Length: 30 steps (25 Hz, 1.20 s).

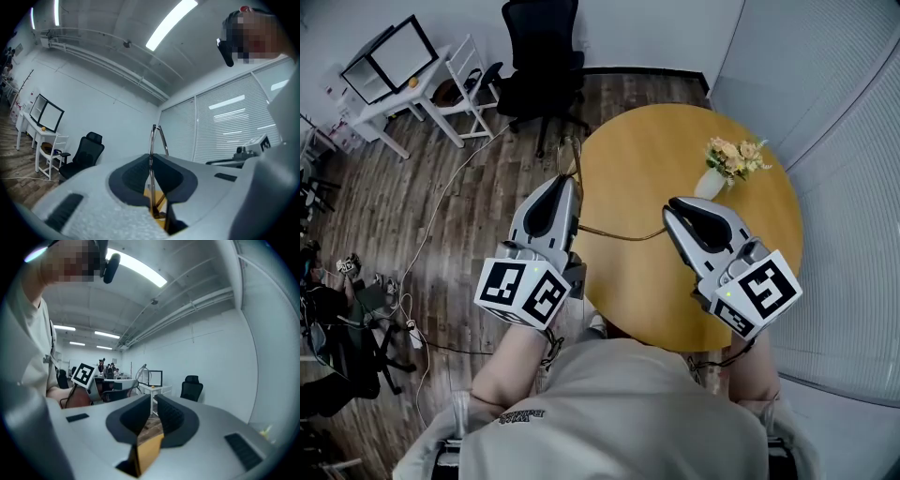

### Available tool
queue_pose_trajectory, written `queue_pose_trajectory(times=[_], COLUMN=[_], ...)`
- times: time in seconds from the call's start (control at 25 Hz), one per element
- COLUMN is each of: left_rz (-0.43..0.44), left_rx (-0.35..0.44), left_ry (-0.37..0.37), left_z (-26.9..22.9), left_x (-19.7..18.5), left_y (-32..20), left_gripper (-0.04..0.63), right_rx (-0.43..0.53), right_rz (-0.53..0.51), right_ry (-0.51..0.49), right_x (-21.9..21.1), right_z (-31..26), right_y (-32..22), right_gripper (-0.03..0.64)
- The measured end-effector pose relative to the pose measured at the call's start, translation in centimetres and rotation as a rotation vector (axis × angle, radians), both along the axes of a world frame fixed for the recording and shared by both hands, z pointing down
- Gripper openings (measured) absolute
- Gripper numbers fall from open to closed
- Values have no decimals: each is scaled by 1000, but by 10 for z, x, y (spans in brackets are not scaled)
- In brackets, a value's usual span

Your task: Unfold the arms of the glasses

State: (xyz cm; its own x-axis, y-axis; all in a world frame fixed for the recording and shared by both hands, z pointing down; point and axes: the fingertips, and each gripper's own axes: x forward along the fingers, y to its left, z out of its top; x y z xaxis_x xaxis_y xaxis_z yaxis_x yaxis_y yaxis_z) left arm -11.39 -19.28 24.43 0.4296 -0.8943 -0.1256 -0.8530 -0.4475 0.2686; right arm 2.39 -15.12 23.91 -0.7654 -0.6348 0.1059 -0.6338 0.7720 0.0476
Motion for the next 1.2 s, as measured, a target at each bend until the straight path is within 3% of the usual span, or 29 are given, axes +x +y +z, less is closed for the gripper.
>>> queue_pose_trajectory(times=[0.16,0.48,0.64,1.2], left_rz=[28,66,69,81], left_rx=[10,54,83,68], left_ry=[-42,-132,-185,-182], left_z=[2,-2,-4,7], left_x=[11,35,42,44], left_y=[4,17,21,16], left_gripper=[38,38,38,38], right_rx=[68,39,5,-114], right_rz=[-100,-279,-352,-352], right_ry=[128,332,404,335], right_x=[-23,-65,-83,-83], right_z=[-11,18,35,56], right_y=[1,12,19,12], right_gripper=[37,47,87,46])
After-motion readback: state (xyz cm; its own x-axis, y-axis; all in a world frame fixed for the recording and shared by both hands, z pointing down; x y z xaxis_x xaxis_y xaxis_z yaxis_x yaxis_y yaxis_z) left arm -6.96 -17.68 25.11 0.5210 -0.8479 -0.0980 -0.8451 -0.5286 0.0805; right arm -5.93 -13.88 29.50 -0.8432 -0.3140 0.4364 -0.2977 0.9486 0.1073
